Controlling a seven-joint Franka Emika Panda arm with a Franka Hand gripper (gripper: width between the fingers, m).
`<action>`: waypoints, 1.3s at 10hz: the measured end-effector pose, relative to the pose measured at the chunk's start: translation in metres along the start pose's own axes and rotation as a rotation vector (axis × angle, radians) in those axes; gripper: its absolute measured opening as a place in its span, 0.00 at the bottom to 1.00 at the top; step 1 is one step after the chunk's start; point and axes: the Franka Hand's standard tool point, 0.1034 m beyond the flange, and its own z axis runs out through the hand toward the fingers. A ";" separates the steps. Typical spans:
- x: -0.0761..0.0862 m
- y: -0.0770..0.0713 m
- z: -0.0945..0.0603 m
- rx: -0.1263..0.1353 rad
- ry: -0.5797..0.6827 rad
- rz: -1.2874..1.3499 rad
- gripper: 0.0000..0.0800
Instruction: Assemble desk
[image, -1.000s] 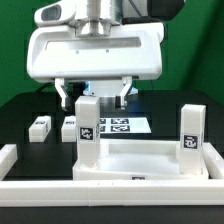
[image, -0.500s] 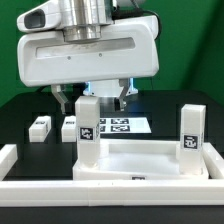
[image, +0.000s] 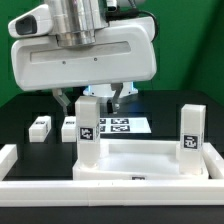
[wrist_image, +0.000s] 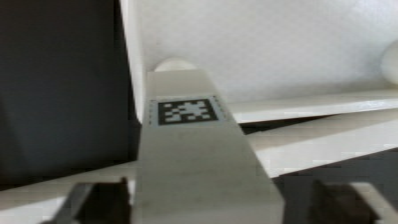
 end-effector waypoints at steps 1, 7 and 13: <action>0.000 0.000 0.000 0.000 0.000 0.088 0.49; 0.009 0.004 0.004 0.009 0.064 0.622 0.36; 0.007 -0.006 0.005 0.114 0.037 1.441 0.36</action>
Offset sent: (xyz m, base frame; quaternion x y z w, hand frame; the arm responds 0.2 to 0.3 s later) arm 0.0000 0.0000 0.0000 0.0000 0.0000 0.1938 0.9810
